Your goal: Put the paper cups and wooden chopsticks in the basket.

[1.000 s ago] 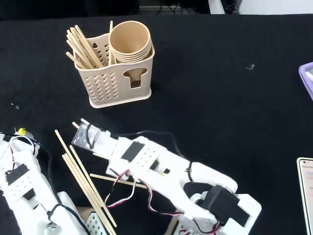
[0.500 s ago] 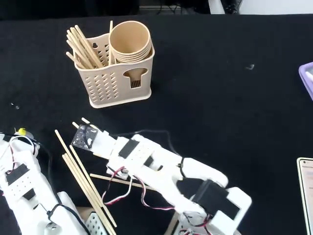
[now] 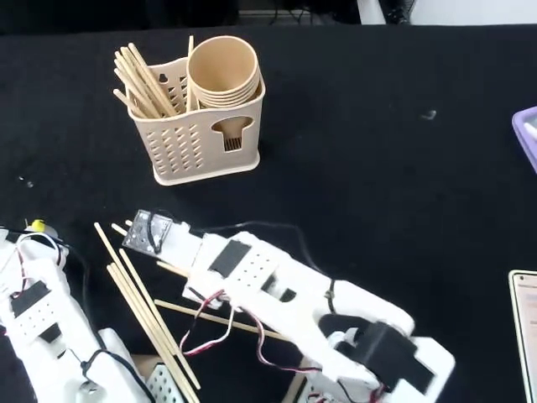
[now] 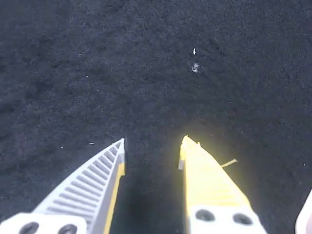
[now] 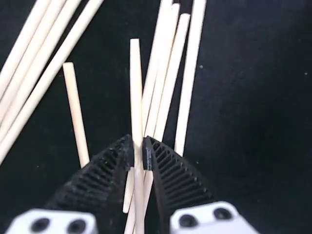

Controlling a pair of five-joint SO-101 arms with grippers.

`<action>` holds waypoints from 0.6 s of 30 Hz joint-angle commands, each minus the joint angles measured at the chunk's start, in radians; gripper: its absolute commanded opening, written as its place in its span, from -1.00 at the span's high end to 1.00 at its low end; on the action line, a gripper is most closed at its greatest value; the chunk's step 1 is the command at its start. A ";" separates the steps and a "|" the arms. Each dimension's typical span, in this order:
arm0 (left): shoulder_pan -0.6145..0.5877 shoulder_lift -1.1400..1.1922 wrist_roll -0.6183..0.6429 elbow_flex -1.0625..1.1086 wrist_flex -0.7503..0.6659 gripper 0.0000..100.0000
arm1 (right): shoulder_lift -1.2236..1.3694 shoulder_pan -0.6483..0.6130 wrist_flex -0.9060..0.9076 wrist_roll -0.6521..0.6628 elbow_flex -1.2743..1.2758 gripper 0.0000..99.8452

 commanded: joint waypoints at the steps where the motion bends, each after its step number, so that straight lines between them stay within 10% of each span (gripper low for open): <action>1: -0.002 -0.018 0.003 -0.079 -0.017 0.62 | -0.077 0.005 0.000 -0.009 0.004 0.98; 18: -0.002 -0.018 0.003 -0.077 -0.017 0.62 | 0.159 0.081 -0.158 -0.006 -0.093 0.77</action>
